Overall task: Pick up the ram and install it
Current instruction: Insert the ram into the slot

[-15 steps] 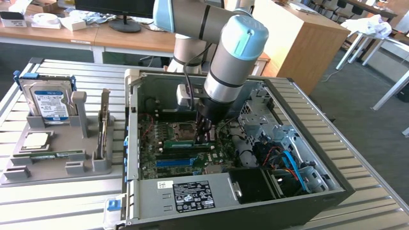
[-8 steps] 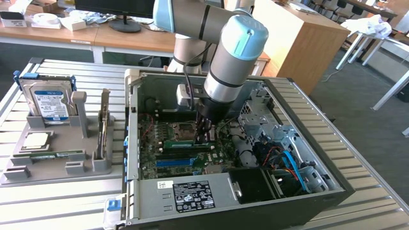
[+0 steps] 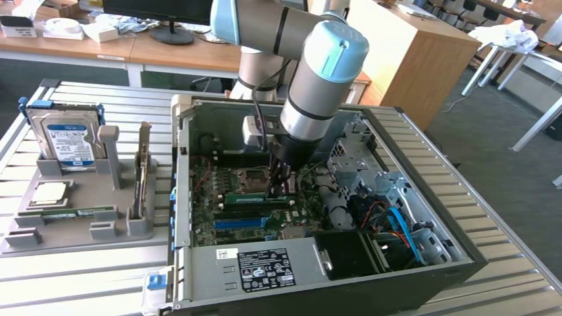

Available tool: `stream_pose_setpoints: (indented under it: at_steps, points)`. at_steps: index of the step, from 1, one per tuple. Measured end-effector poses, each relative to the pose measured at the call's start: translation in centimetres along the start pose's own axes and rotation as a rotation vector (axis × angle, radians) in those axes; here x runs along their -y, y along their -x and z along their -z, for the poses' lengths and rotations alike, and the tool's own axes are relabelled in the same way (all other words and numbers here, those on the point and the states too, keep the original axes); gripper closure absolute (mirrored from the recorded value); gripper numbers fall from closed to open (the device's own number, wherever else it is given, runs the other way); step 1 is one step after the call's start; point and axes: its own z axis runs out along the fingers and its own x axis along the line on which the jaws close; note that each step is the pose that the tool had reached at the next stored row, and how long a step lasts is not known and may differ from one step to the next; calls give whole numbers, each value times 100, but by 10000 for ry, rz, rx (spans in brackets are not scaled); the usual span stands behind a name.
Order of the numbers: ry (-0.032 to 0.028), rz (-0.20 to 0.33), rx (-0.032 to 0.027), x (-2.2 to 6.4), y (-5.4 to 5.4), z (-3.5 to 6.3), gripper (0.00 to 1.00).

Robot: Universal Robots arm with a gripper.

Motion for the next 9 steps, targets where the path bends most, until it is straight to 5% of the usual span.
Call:
stream_pose_setpoints:
  at_steps: [9]
  points:
    - [3, 51, -1, 2, 0, -6, 89]
